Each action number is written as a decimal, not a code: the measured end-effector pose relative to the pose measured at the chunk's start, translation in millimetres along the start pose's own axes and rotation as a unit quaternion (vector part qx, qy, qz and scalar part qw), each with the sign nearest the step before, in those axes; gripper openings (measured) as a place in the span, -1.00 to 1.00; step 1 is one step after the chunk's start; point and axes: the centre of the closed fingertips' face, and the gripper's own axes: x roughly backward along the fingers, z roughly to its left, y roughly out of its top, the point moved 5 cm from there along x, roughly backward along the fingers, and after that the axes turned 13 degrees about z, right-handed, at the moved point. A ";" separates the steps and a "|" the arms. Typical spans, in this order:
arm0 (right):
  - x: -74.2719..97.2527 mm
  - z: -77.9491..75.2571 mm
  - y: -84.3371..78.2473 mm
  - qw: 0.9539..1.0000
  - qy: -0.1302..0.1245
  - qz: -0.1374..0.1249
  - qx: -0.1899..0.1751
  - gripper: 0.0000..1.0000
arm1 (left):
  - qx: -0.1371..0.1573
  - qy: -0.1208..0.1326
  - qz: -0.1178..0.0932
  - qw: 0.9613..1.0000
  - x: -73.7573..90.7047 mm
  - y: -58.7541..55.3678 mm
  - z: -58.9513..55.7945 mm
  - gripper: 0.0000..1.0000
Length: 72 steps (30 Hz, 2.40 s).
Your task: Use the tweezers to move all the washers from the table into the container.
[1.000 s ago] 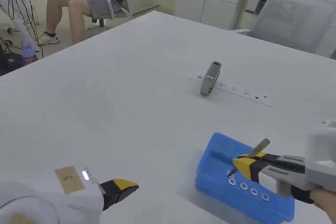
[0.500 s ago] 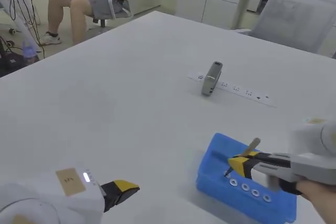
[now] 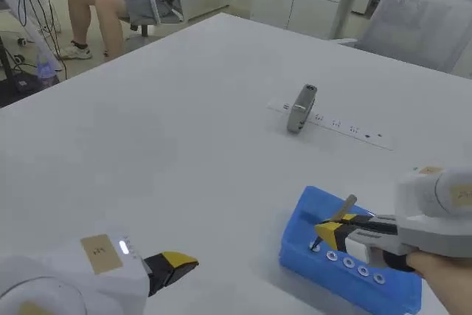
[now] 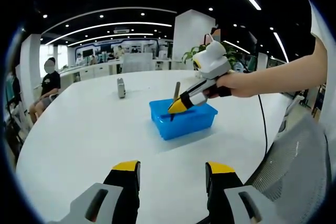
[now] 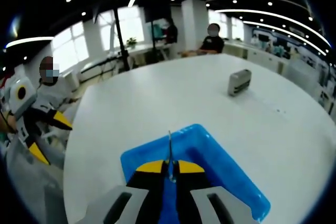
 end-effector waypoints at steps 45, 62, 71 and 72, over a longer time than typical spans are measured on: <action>87.3 127.4 -101.1 0.996 0.070 0.043 0.040 -0.92 | -0.104 -0.165 0.011 0.981 10.6 57.7 -55.9 -0.48; 90.7 154.9 -108.6 0.968 0.086 0.111 0.210 -0.92 | -0.231 -0.282 0.064 0.929 5.2 79.3 -121.9 -0.83; 91.0 155.8 -110.6 0.964 0.088 0.120 0.220 -0.92 | -0.281 -0.293 0.096 0.909 -2.8 70.2 -137.4 -1.00; 91.0 155.8 -111.6 0.964 0.090 0.123 0.219 -0.92 | -0.281 -0.292 0.095 0.909 -3.9 70.0 -137.3 -1.00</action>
